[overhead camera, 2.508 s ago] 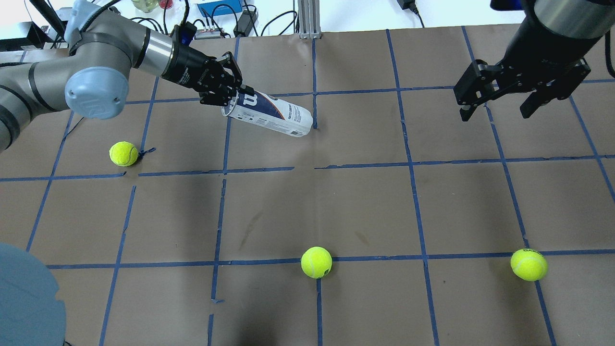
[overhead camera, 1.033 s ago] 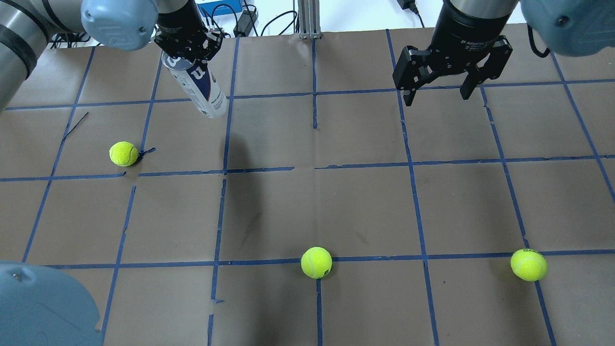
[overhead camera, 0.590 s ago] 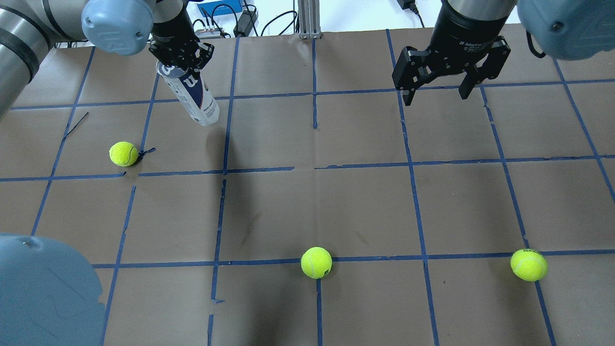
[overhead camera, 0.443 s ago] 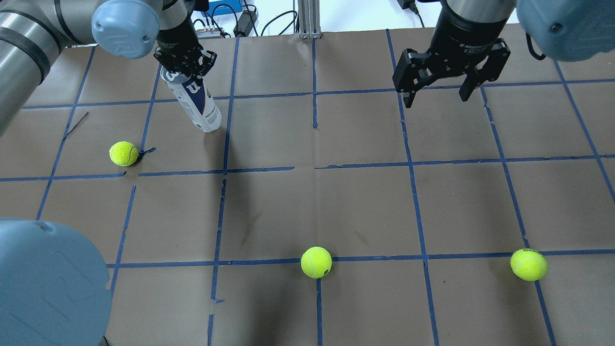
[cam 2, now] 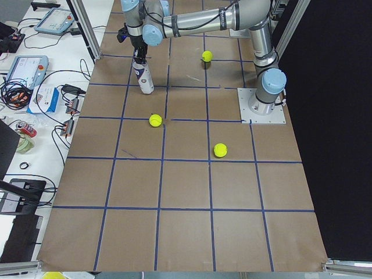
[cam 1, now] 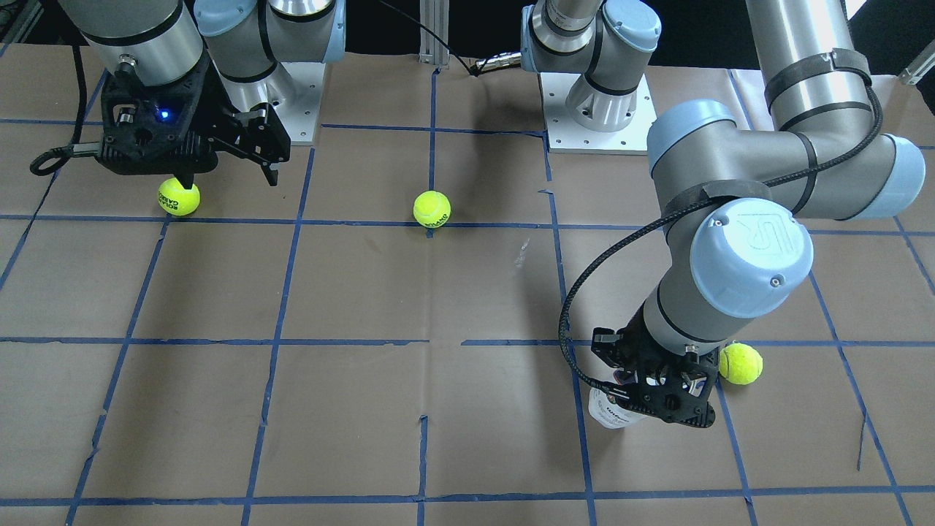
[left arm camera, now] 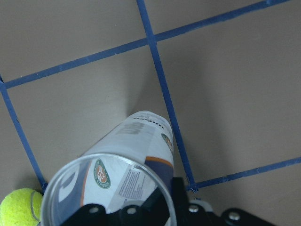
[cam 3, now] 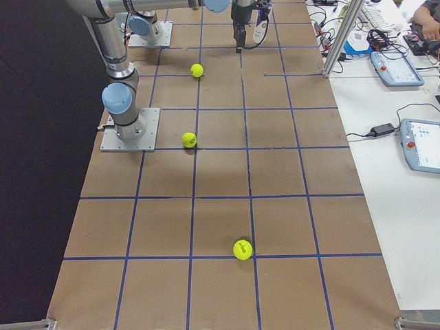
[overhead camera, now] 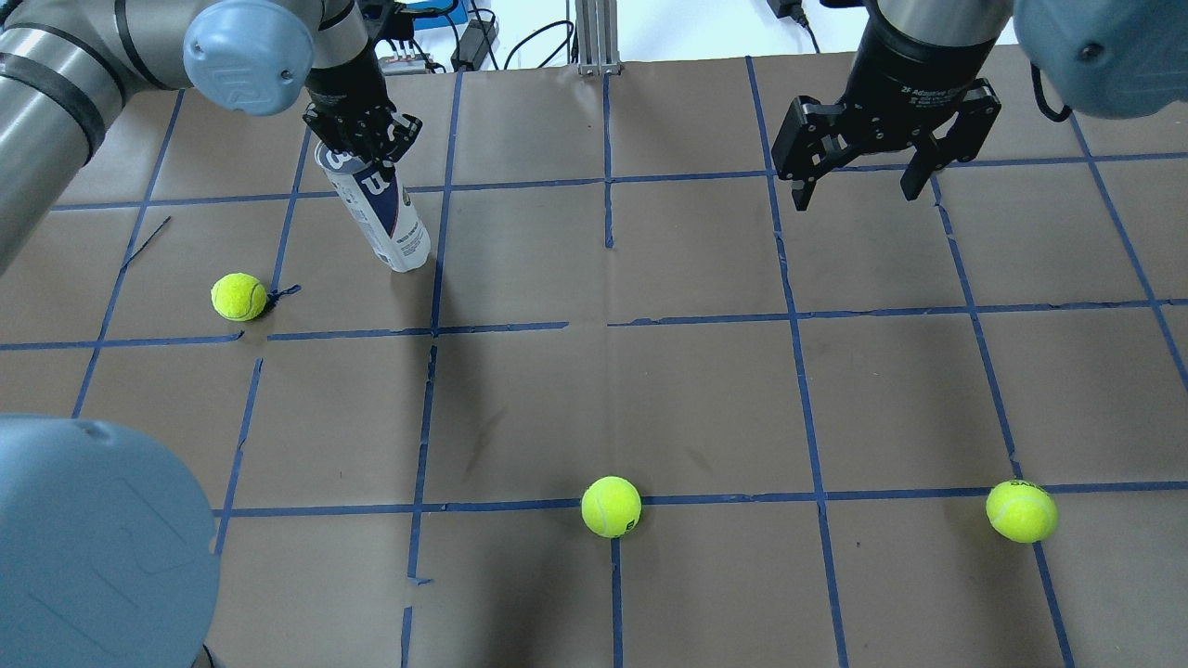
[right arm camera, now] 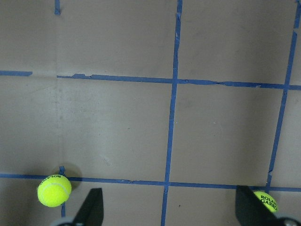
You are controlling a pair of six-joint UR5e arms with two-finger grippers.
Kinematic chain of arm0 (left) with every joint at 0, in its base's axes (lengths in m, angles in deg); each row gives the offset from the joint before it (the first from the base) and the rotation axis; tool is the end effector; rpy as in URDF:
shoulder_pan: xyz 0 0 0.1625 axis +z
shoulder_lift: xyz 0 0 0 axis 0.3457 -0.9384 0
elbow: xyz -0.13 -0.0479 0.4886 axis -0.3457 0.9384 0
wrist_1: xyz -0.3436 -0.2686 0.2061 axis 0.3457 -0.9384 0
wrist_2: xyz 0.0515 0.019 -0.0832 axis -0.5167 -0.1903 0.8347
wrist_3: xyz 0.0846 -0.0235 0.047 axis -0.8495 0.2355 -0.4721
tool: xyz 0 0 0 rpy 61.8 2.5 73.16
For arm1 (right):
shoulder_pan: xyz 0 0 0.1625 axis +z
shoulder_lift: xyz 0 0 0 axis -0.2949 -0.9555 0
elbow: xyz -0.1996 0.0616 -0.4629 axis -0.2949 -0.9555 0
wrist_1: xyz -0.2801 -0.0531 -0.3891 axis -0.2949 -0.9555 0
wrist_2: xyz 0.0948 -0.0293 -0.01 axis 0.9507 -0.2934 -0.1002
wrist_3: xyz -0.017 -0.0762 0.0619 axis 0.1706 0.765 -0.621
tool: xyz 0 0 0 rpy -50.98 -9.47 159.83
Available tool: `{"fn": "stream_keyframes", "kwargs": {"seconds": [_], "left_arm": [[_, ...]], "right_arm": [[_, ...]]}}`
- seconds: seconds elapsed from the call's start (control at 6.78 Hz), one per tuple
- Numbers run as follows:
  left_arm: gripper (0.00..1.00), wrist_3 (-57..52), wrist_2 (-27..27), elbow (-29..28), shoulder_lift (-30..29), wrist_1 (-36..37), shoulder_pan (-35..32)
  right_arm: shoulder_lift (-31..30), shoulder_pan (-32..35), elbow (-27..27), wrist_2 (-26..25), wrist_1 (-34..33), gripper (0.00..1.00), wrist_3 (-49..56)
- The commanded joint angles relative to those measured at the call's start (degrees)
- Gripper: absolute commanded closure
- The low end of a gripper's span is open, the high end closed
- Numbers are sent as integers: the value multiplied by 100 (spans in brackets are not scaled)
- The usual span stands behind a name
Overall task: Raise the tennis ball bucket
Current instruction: 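Lower the upright can onto the table with the left gripper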
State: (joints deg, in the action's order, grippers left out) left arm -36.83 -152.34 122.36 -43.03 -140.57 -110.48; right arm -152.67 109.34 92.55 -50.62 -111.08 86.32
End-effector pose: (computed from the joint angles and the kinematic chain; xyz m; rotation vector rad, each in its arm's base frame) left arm -0.1309 -0.7806 0.4158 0.4185 3.0605 0.0796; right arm 0.1569 -0.5786 0.5895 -0.0890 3.1265 0.0834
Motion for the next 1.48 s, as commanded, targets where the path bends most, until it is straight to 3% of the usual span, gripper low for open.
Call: {"fn": "stream_keyframes", "kwargs": {"seconds": [0.0,0.59,0.89,1.18,1.33], "left_arm": [[100,-6,-3,20,4,-46,0],[99,187,6,177,127,68,-44],[100,486,-2,100,84,479,-594],[99,626,15,142,66,552,-712],[93,619,6,204,31,709,-712]], "right_arm": [[-14,-17,3,82,32,0,-13],[-14,-51,3,250,5,0,-30],[-5,-69,3,223,40,0,-30],[-5,-69,3,223,49,0,-30],[-5,-78,3,223,49,0,-30]]}}
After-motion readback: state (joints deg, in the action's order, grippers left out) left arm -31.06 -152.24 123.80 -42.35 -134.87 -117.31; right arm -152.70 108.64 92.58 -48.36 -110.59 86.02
